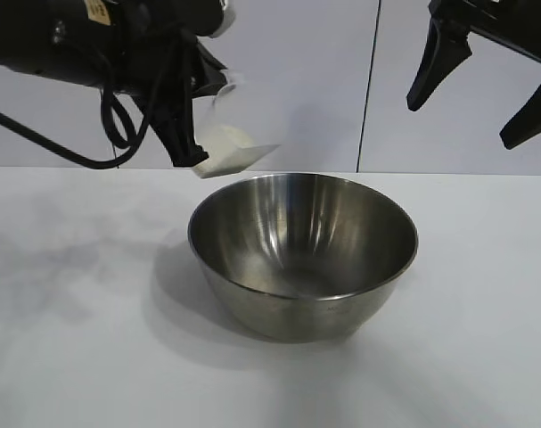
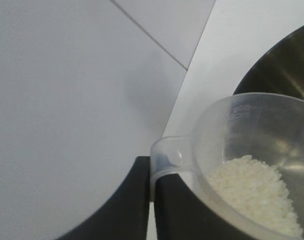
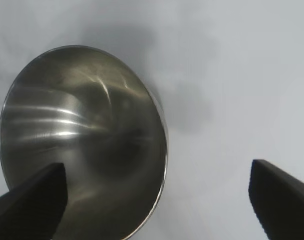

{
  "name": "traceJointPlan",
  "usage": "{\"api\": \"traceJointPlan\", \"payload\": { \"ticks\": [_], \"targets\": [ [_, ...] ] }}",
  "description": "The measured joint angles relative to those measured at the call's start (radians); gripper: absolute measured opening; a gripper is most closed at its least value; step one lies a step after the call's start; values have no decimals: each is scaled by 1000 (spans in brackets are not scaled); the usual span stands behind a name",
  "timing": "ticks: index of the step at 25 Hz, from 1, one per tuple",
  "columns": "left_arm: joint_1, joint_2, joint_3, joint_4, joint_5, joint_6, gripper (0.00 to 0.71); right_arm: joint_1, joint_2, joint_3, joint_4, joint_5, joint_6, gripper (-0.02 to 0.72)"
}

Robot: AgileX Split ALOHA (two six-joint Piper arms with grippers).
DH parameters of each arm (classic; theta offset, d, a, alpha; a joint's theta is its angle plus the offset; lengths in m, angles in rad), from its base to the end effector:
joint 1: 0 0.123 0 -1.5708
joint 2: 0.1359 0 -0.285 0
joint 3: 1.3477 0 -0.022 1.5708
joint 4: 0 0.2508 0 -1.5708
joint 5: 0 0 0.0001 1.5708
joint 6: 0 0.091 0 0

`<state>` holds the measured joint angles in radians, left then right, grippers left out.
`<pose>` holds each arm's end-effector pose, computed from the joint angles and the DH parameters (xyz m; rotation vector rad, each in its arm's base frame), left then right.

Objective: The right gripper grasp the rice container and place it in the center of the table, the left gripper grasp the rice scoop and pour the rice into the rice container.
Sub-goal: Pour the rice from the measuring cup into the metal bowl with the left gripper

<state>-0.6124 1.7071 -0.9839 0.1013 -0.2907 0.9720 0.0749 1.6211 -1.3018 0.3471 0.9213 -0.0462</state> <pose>0.3070 -0.2188 0.2352 1.4491 1.2707 0.2790 0.3369 0.0500 0.2878 0.0425 2.6985 0.4443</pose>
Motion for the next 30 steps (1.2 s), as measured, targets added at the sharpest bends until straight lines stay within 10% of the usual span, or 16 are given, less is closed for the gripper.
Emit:
{"api": "traceJointPlan", "payload": {
  "ticks": [15, 30],
  "targets": [
    [-60, 164, -42, 253, -83, 630, 10, 0, 0, 0, 0, 0, -3, 683],
    [-60, 170, -42, 510, -151, 753, 9, 0, 0, 0, 0, 2, -31, 683]
  ]
}}
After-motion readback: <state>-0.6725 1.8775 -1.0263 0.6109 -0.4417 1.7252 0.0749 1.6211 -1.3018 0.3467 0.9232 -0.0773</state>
